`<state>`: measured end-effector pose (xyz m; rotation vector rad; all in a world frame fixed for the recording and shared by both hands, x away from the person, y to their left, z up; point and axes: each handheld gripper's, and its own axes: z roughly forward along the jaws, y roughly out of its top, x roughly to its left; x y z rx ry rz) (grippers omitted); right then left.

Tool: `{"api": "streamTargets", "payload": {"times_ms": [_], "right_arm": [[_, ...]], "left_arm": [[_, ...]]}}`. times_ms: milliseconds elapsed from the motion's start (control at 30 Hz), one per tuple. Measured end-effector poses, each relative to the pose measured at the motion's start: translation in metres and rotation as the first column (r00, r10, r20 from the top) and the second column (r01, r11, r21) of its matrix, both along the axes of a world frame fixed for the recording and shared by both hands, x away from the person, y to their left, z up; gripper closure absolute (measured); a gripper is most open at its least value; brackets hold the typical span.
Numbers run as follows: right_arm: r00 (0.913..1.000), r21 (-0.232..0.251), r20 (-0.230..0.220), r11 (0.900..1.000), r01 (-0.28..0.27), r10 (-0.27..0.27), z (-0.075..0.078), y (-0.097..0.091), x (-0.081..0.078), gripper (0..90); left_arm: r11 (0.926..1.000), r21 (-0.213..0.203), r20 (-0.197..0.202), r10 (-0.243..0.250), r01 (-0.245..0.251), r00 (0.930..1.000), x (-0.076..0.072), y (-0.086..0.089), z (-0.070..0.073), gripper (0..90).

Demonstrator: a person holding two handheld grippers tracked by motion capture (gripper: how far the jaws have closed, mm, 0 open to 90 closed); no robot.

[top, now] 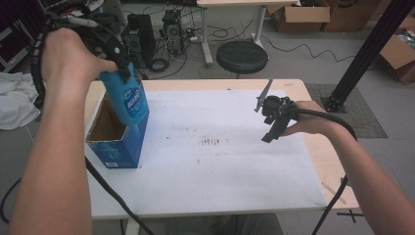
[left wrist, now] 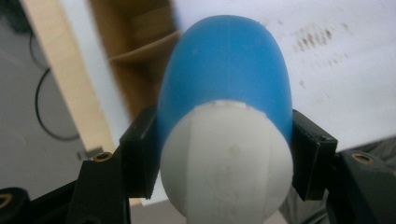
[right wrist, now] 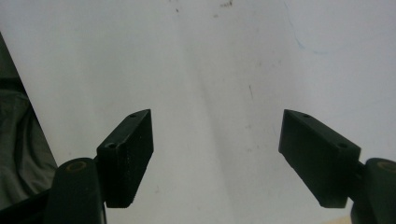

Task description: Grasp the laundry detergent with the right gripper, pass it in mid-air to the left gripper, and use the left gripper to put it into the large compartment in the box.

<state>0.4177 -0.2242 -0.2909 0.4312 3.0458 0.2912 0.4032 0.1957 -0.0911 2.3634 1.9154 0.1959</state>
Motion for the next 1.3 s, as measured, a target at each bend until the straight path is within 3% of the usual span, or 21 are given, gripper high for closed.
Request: {"api": "streamTargets", "payload": {"times_ms": [167, 200, 467, 900, 1300], "right_arm": [[0.9987, -0.028, 0.013, 0.9984, 0.049, -0.049, 0.004, -0.018, 0.005, 26.1], [0.9966, -0.03, 0.023, 0.9964, 0.08, -0.079, 0.007, -0.025, 0.008, 26.1], [0.985, -0.01, 0.022, 0.9852, 0.171, -0.171, 0.012, -0.047, 0.019, 26.1], [0.9794, 0.004, 0.009, 0.9795, 0.202, -0.202, 0.003, -0.062, 0.025, 26.2], [0.9814, 0.003, 0.011, 0.9815, 0.191, -0.192, 0.0, -0.058, 0.024, 26.5]], "left_arm": [[0.9949, 0.018, -0.005, 0.099, -0.099, 0.9951, 0.0, 0.023, -0.002, 38.4], [0.9923, 0.025, -0.009, 0.122, -0.121, 0.9925, 0.001, 0.029, -0.007, 38.4], [0.9839, 0.004, -0.031, 0.179, -0.179, 0.9834, 0.006, 0.045, -0.033, 38.4], [0.9801, 0.016, -0.066, 0.198, -0.198, 0.978, 0.017, 0.049, -0.074, 38.4], [0.9818, 0.025, -0.131, 0.19, -0.189, 0.973, 0.023, 0.05, -0.121, 38.4]]}}
